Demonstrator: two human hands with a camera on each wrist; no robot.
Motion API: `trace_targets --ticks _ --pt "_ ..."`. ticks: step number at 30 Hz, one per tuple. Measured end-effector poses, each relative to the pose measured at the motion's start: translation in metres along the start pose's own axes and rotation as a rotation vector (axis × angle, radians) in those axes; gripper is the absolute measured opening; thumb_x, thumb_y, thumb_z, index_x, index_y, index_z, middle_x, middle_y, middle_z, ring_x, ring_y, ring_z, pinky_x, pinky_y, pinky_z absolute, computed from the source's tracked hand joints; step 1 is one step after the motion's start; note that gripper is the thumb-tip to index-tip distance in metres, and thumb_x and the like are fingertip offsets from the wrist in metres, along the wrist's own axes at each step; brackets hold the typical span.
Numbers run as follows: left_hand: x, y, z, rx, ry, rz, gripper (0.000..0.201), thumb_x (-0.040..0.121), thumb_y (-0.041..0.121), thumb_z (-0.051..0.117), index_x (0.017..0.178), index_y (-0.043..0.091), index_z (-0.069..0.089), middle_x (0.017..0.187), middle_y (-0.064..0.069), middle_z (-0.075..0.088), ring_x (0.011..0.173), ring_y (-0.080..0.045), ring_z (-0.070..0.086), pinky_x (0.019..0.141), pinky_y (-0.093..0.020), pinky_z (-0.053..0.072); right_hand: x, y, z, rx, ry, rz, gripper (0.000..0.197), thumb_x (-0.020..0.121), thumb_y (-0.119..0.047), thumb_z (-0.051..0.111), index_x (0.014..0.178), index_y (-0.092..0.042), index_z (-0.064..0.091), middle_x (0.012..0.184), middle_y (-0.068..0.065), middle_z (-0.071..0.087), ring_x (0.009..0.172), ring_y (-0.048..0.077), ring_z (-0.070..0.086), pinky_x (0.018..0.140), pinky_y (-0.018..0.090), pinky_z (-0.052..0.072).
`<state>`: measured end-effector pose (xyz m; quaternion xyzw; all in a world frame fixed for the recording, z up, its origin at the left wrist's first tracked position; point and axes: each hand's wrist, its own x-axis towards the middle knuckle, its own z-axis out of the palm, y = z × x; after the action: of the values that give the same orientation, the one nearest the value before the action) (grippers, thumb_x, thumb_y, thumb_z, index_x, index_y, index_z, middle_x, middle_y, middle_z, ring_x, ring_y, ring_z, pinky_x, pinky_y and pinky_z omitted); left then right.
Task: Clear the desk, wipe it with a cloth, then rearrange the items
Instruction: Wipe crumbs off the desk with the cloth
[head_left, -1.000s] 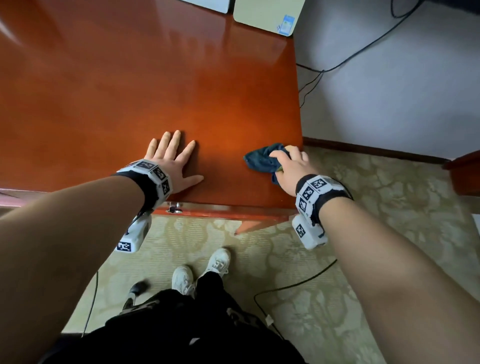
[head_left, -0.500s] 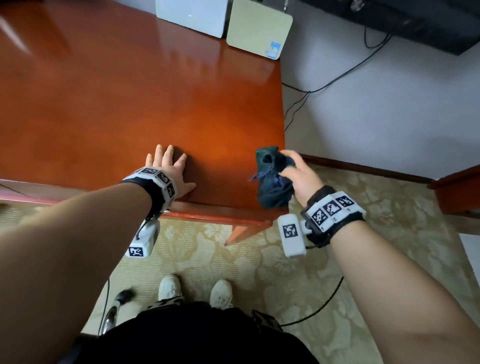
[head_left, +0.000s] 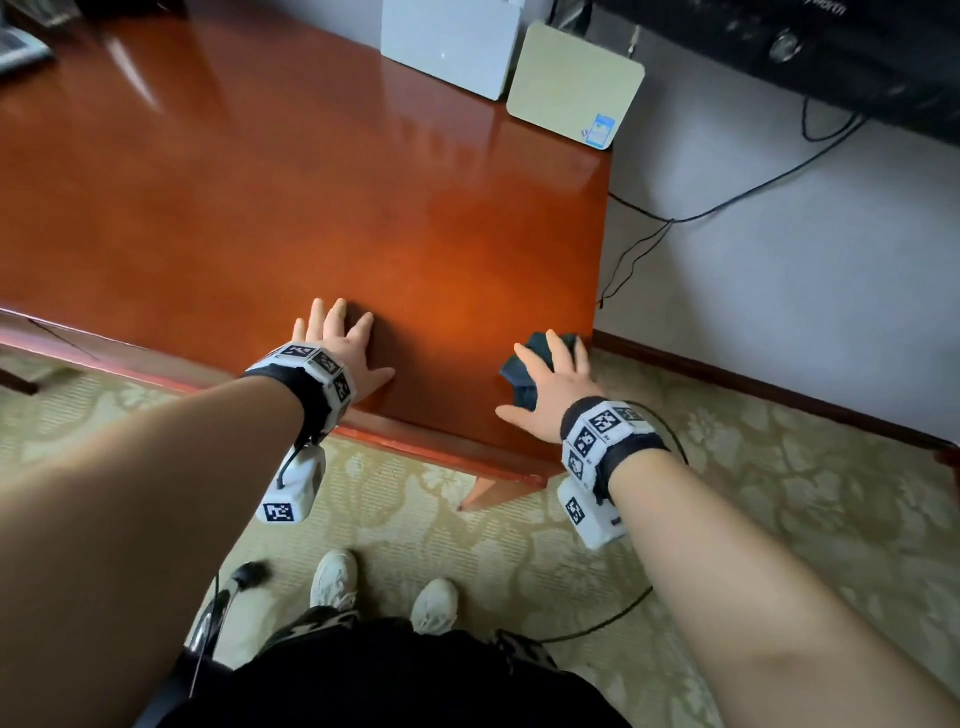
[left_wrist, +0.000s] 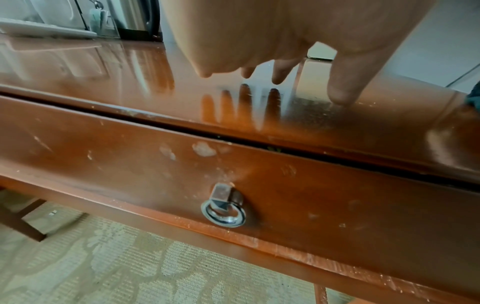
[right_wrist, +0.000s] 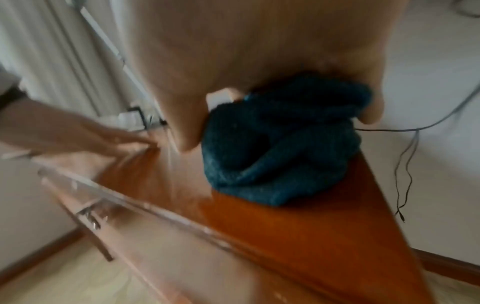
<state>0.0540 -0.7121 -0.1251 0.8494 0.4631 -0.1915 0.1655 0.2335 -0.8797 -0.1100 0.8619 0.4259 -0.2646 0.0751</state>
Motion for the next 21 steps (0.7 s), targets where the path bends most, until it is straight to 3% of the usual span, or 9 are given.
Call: trace_targets --ticks 3,5,7,10,14,17,19,21 --pt "0.000 -0.001 -0.001 0.001 0.015 -0.032 0.081 0.088 0.056 0.048 0.151 0.027 0.006 0.159 -0.002 -0.006 0.147 -0.024 -0.013 0.119 -0.039 -0.004 0.011 -0.005 0.001 -0.085 0.067 0.011 0.064 0.092 -0.039 0.051 0.147 -0.030 0.019 0.155 0.005 0.010 0.138 0.038 0.013 0.107 0.044 0.030" --pt "0.002 -0.009 -0.002 0.004 0.019 -0.067 0.083 0.088 0.056 0.048 0.151 0.026 0.005 0.159 -0.002 -0.006 0.147 -0.025 -0.013 0.119 -0.040 -0.004 0.019 -0.005 -0.012 -0.022 0.089 0.011 0.056 0.092 -0.022 0.047 0.144 -0.026 0.026 0.149 0.006 0.022 0.131 0.035 0.024 0.103 0.042 0.034" --pt "0.004 -0.020 -0.005 -0.010 0.036 -0.109 0.084 0.088 0.056 0.049 0.151 0.025 0.004 0.159 -0.003 -0.006 0.147 -0.025 -0.013 0.120 -0.040 -0.003 0.031 -0.004 -0.031 0.091 0.147 0.002 0.057 0.092 -0.019 0.048 0.145 -0.025 0.026 0.148 0.007 0.025 0.131 0.035 0.027 0.104 0.043 0.034" --pt "0.008 -0.038 -0.011 -0.033 0.056 -0.146 0.083 0.088 0.056 0.048 0.151 0.025 0.004 0.159 -0.004 -0.007 0.147 -0.026 -0.012 0.120 -0.040 -0.002 0.056 -0.013 -0.055 0.255 0.298 -0.017 0.069 0.089 -0.019 0.055 0.148 -0.023 0.020 0.152 0.007 0.020 0.136 0.033 0.024 0.109 0.041 0.030" --pt "0.020 -0.067 -0.016 -0.025 0.037 -0.150 0.081 0.089 0.056 0.045 0.151 0.027 0.003 0.159 -0.004 -0.009 0.146 -0.027 -0.012 0.121 -0.041 -0.002 0.090 -0.035 -0.048 0.337 0.273 0.065 0.075 0.090 -0.019 0.056 0.150 -0.020 0.011 0.158 0.008 0.008 0.145 0.028 0.011 0.117 0.038 0.017" --pt "0.027 -0.087 -0.015 -0.006 -0.005 -0.117 0.080 0.088 0.063 0.039 0.150 0.033 -0.002 0.159 -0.002 -0.013 0.146 -0.027 -0.012 0.120 -0.041 -0.002 0.099 -0.049 -0.031 0.336 0.301 0.137 0.073 0.093 -0.025 0.053 0.151 -0.017 0.009 0.159 0.009 0.005 0.146 0.028 0.009 0.117 0.036 0.015" --pt "0.029 -0.095 -0.013 0.035 -0.012 -0.079 0.082 0.086 0.068 0.035 0.149 0.036 -0.006 0.158 -0.002 -0.015 0.146 -0.027 -0.014 0.119 -0.042 -0.003 0.096 -0.063 -0.026 0.270 0.253 0.093 0.072 0.094 -0.027 0.049 0.151 -0.018 0.006 0.159 0.006 0.001 0.146 0.028 0.008 0.117 0.036 0.016" --pt "0.032 -0.100 -0.014 0.061 -0.006 -0.051 0.081 0.086 0.069 0.033 0.149 0.037 -0.008 0.158 -0.002 -0.016 0.146 -0.027 -0.015 0.119 -0.042 -0.004 0.085 -0.082 -0.020 0.184 0.182 -0.044 0.071 0.095 -0.026 0.047 0.151 -0.020 0.004 0.159 0.003 -0.002 0.146 0.027 0.007 0.117 0.035 0.015"
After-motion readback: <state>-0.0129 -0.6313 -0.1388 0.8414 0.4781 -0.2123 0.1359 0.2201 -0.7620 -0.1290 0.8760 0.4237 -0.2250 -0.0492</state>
